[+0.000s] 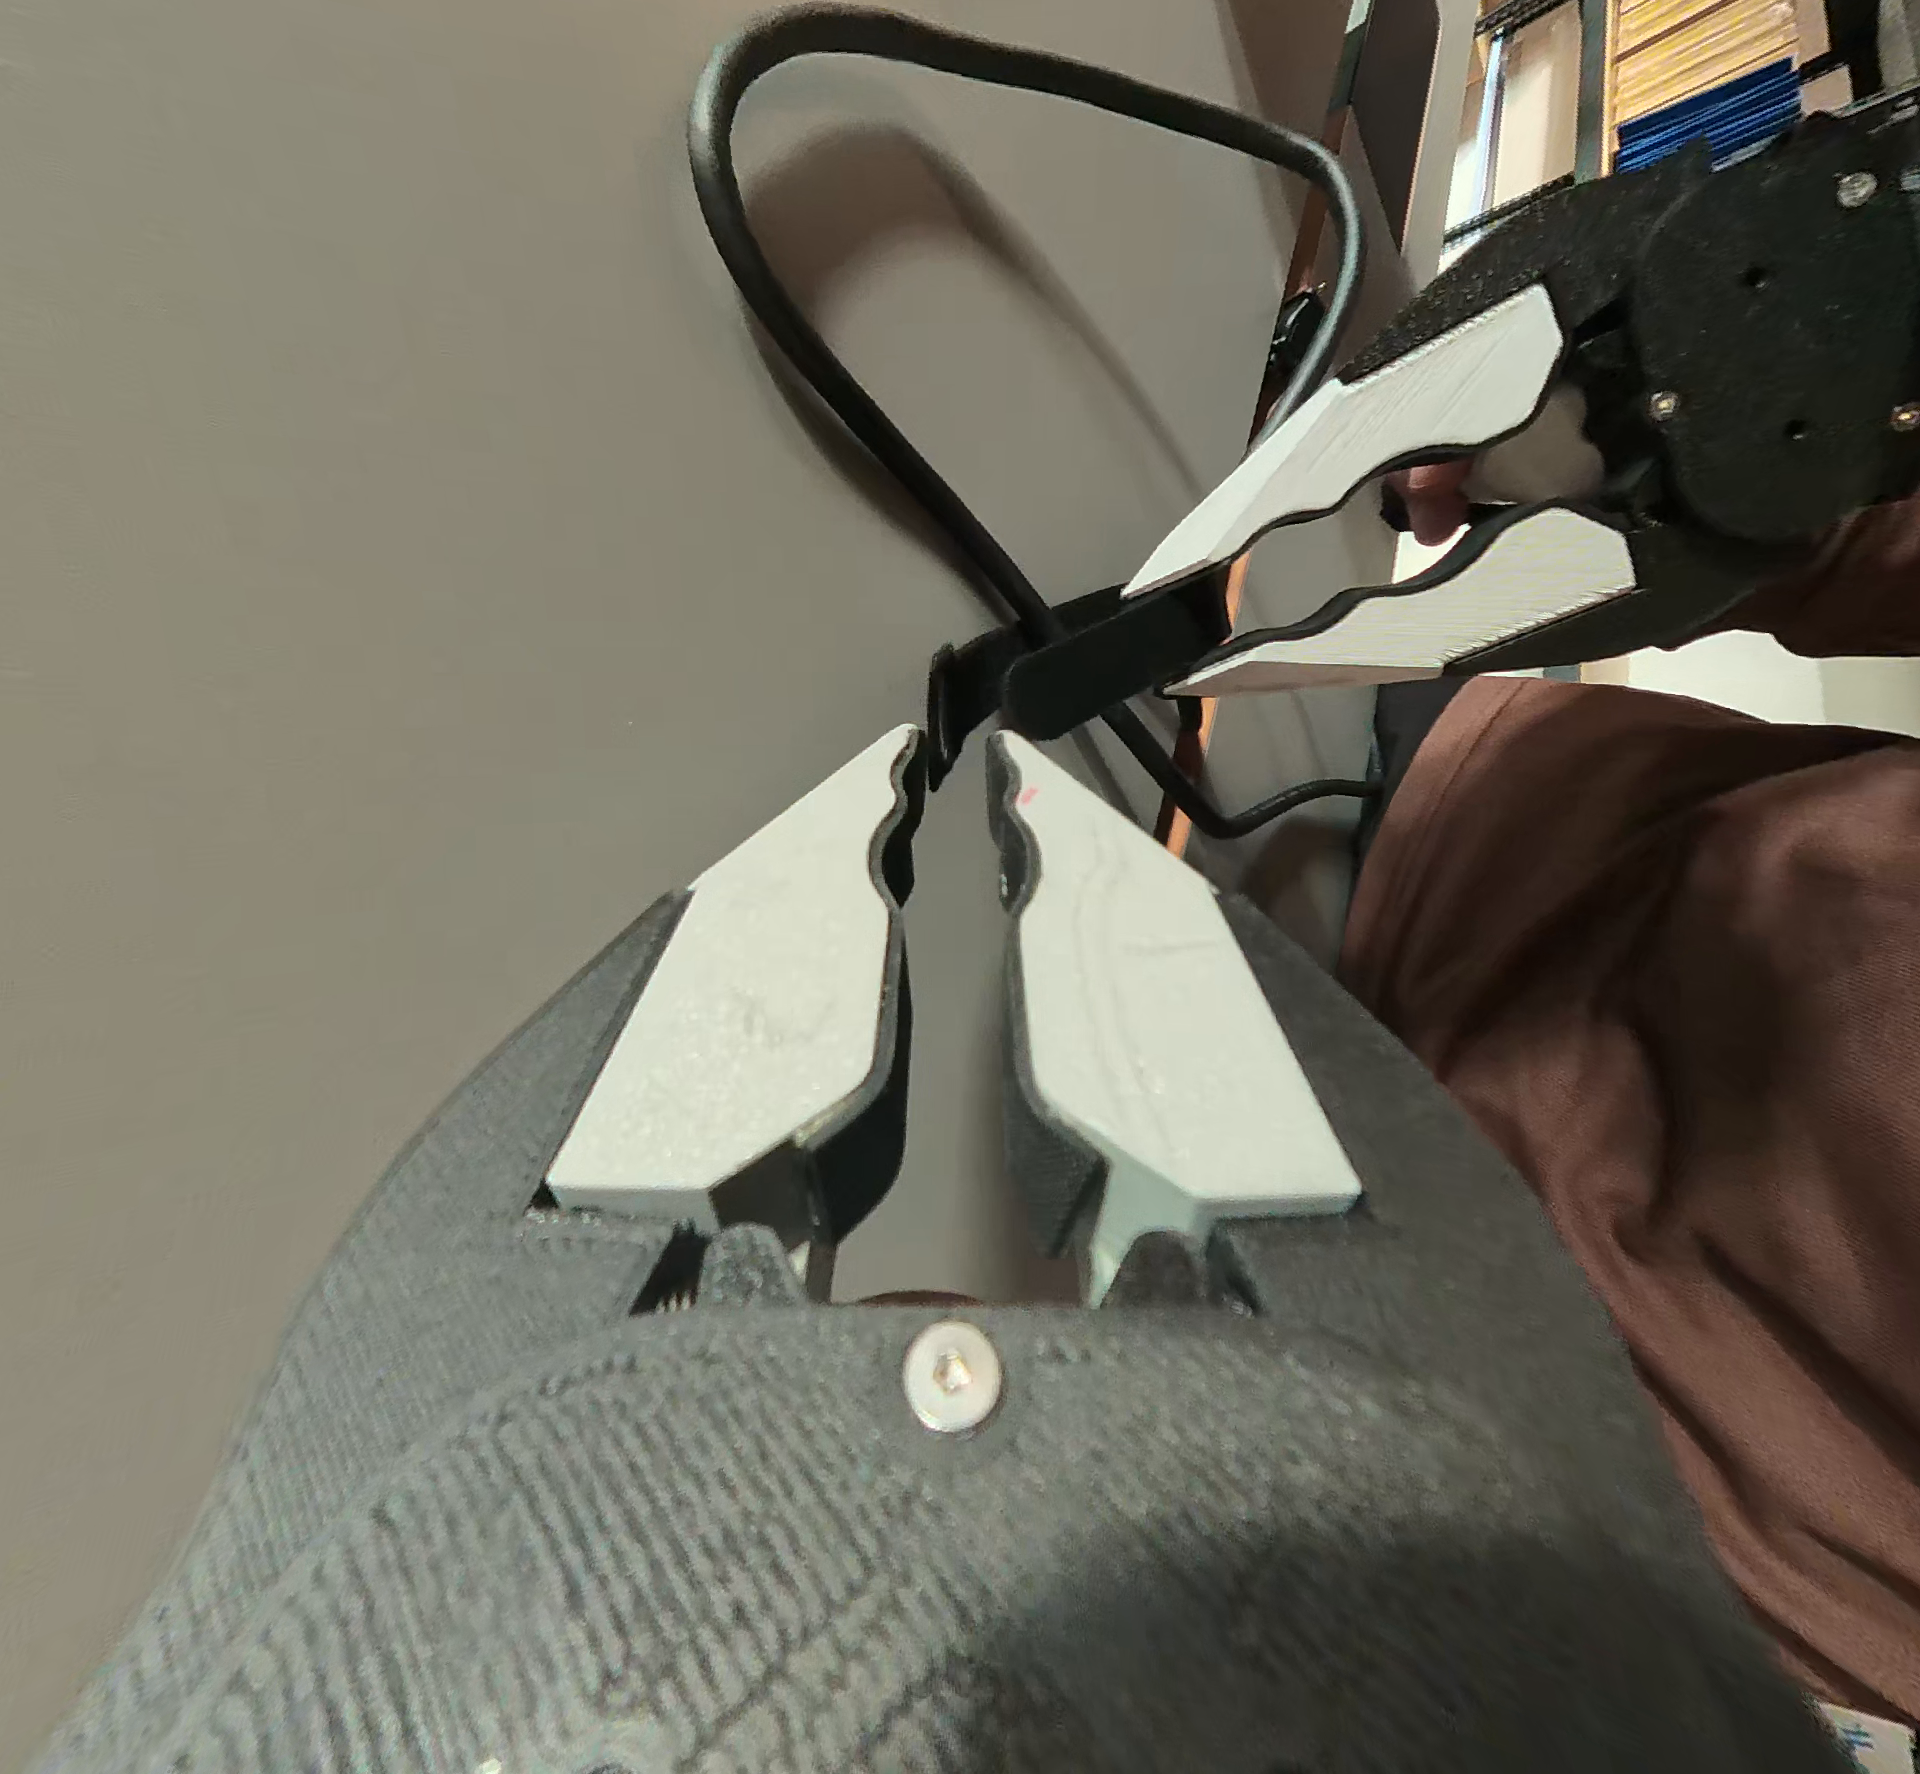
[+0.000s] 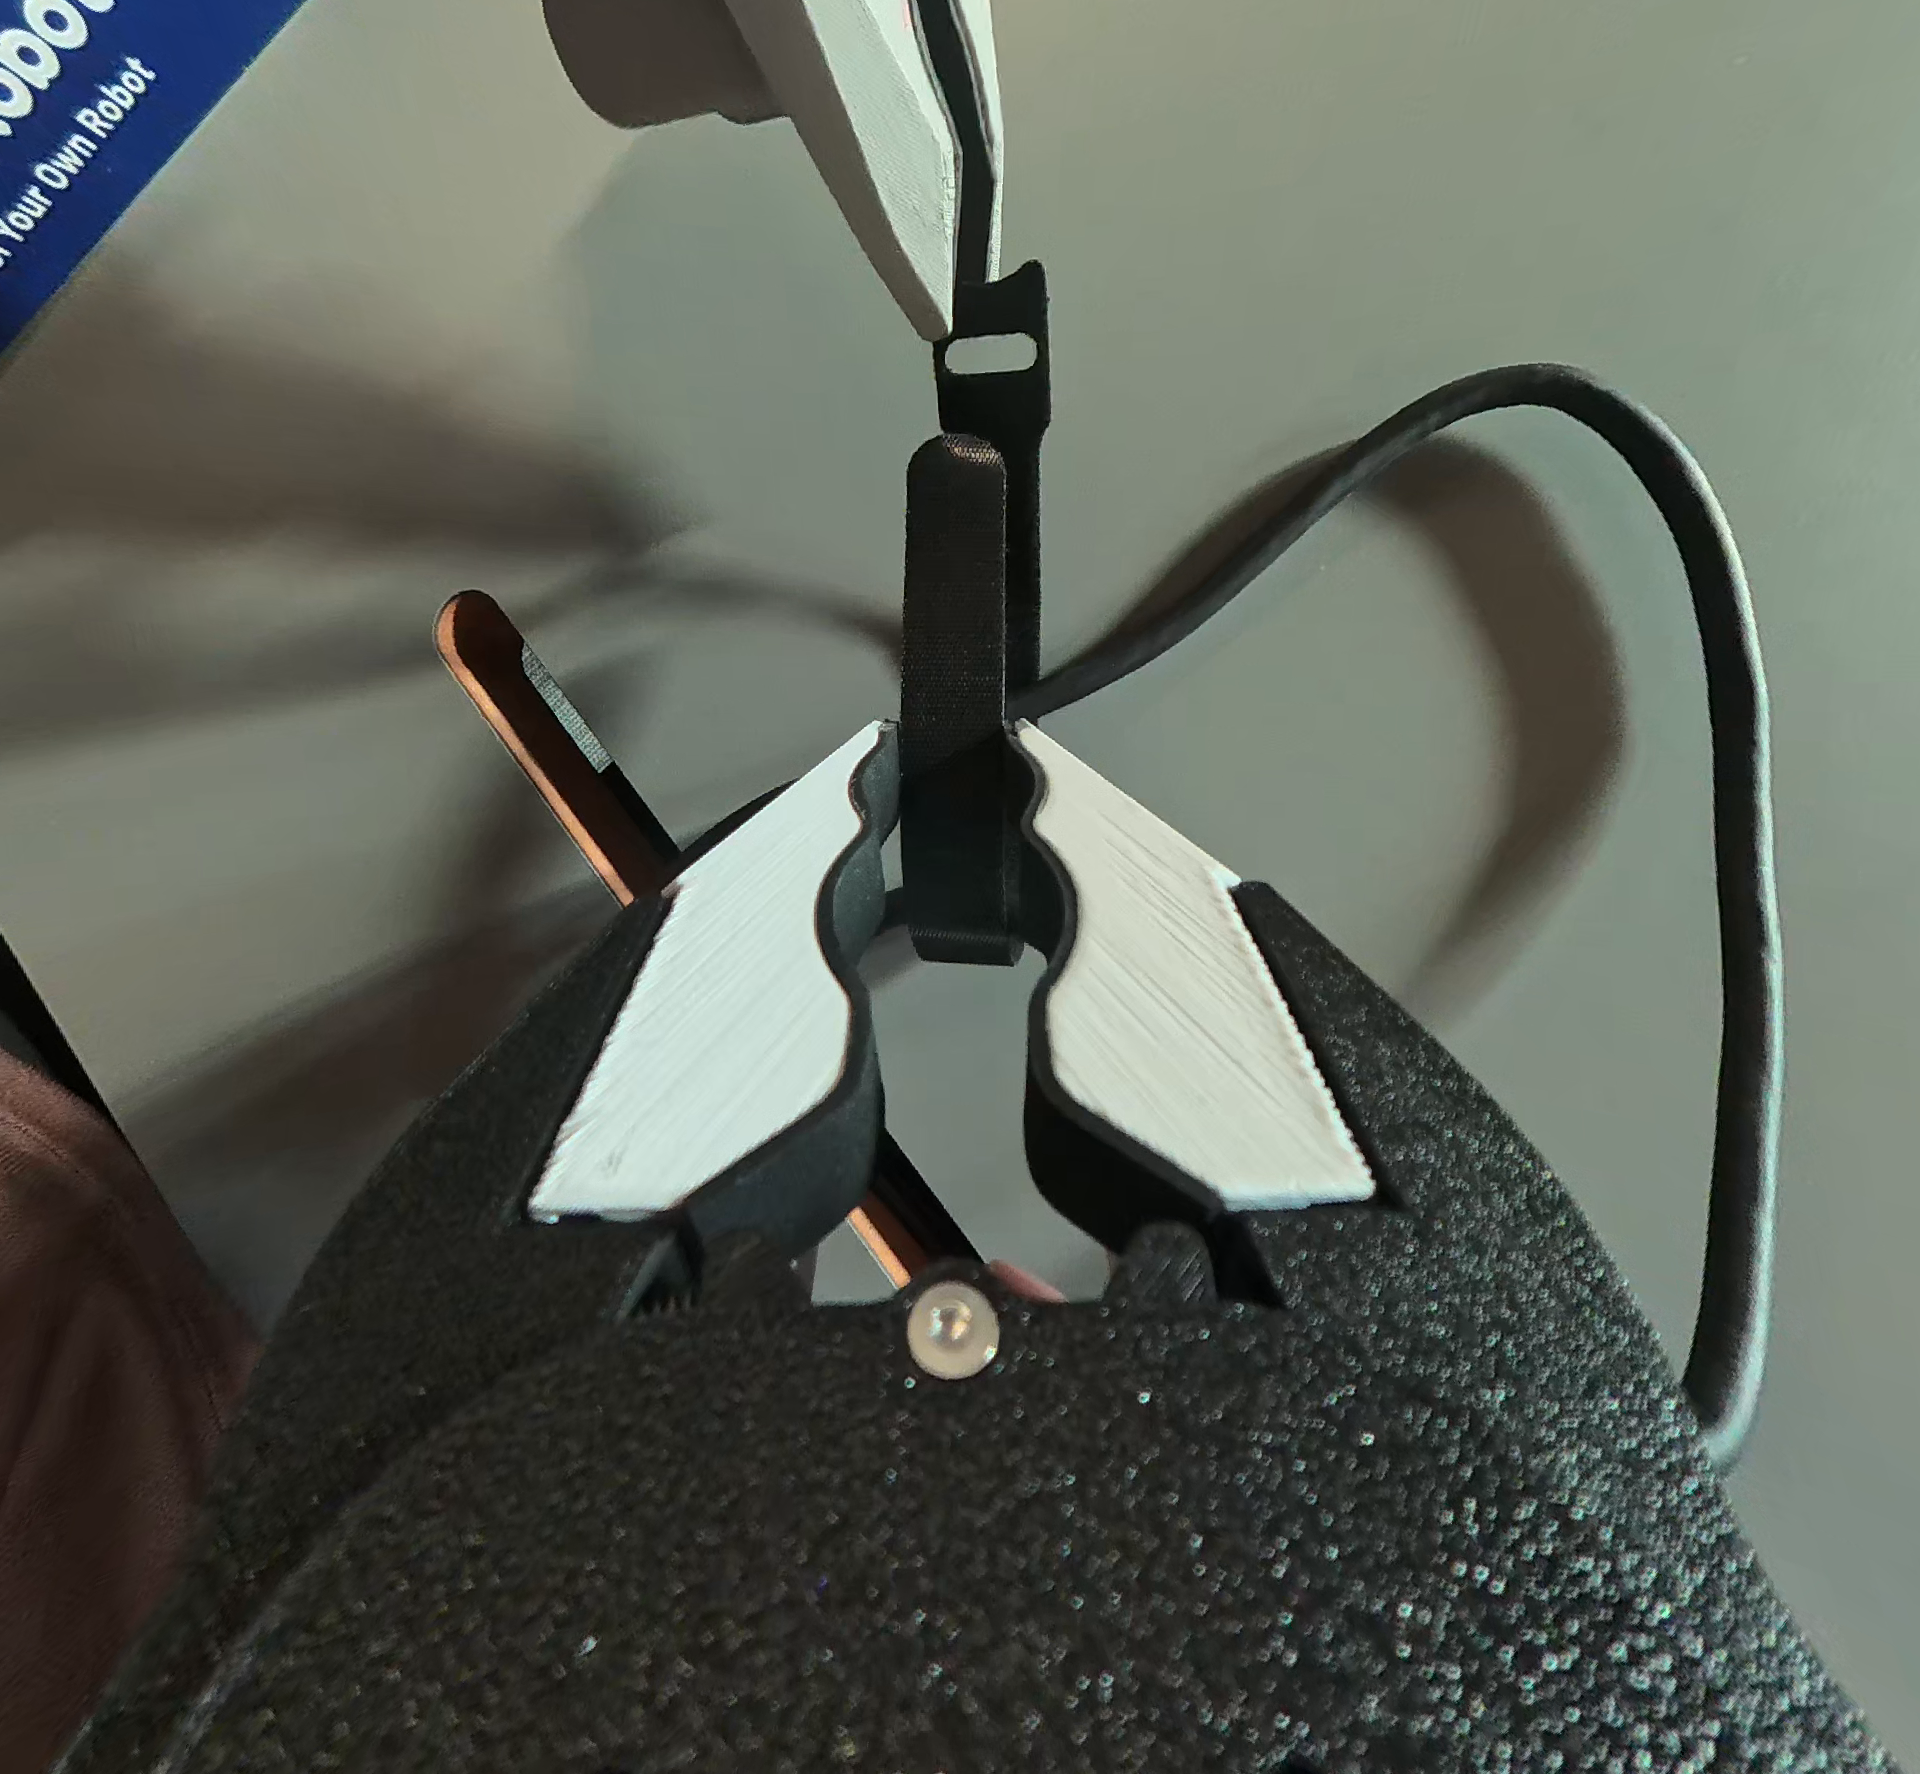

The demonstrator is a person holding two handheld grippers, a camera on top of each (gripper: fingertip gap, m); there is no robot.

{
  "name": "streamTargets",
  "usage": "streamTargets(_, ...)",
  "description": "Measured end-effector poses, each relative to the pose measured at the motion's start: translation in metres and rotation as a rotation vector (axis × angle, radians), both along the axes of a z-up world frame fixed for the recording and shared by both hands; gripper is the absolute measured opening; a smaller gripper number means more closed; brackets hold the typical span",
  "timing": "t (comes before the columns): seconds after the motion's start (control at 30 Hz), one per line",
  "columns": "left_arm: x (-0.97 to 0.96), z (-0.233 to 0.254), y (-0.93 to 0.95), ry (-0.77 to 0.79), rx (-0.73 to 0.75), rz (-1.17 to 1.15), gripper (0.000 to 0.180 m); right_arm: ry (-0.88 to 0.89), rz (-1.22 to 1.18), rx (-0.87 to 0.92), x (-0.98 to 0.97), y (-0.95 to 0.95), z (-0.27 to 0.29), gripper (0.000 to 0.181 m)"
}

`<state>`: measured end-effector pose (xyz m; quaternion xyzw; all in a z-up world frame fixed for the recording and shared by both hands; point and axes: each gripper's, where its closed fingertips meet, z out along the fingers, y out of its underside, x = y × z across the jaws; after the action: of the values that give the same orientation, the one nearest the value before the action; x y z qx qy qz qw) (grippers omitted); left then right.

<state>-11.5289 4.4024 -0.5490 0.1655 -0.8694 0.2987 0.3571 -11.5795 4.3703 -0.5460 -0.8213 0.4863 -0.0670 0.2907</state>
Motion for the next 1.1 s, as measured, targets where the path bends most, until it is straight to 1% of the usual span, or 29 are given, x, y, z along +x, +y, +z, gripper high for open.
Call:
streamTargets(0.13, 0.001, 0.000, 0.000, -0.006, -0.002, -0.004, 0.003, 0.001, 0.000, -0.001, 0.000, 0.000, -0.001, 0.018)
streamTargets(0.23, 0.001, 0.001, -0.001, 0.002, -0.006, 0.003, 0.005, 0.002, -0.001, -0.001, 0.001, 0.000, -0.001, 0.018)
streamTargets(0.37, 0.002, 0.002, -0.002, -0.002, -0.008, 0.004, 0.000, 0.005, 0.000, -0.004, 0.001, 0.000, -0.001, 0.018)
streamTargets(0.57, -0.005, 0.006, -0.004, 0.009, 0.003, 0.011, 0.000, 0.004, -0.008, 0.002, 0.001, 0.000, 0.002, 0.018)
streamTargets(0.87, -0.011, 0.004, -0.003, 0.005, 0.059, 0.050, 0.000, -0.004, -0.012, 0.011, 0.002, 0.000, 0.005, 0.018)
streamTargets(1.1, -0.006, -0.003, 0.000, 0.010, 0.124, 0.103, 0.000, -0.029, -0.004, -0.018, 0.003, -0.002, 0.006, 0.017)
